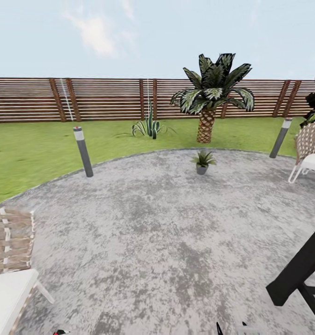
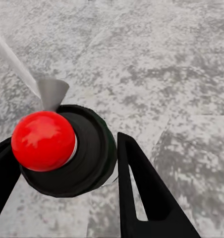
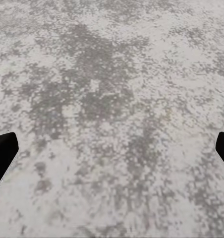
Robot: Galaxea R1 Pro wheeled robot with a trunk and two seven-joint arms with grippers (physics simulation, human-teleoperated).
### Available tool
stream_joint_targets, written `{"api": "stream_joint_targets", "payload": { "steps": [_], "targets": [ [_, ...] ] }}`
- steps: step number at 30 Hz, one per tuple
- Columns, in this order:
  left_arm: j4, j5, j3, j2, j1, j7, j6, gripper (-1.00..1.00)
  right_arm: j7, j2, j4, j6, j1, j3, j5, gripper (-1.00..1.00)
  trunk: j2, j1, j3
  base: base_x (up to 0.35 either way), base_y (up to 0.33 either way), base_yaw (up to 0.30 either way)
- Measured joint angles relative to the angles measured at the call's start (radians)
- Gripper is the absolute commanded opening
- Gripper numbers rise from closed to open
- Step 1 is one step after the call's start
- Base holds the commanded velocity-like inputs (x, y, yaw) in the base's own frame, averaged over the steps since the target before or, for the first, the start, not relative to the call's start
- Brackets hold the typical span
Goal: Pick up the pesticide atomizer in the garden and spray insectifuge to fully cover both potted plants in the garden.
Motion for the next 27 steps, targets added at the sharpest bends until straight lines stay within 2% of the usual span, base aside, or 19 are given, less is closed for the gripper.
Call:
{"api": "stream_joint_targets", "payload": {
  "steps": [27],
  "targets": [
    [0.0,0.0,-0.003,0.0,0.0,0.0,0.0,-1.0,0.001,0.002,0.0,0.0,0.0,0.001,0.001,1.0,0.0,0.0,0.0,0.338,0.0,0.0]
  ]
}}
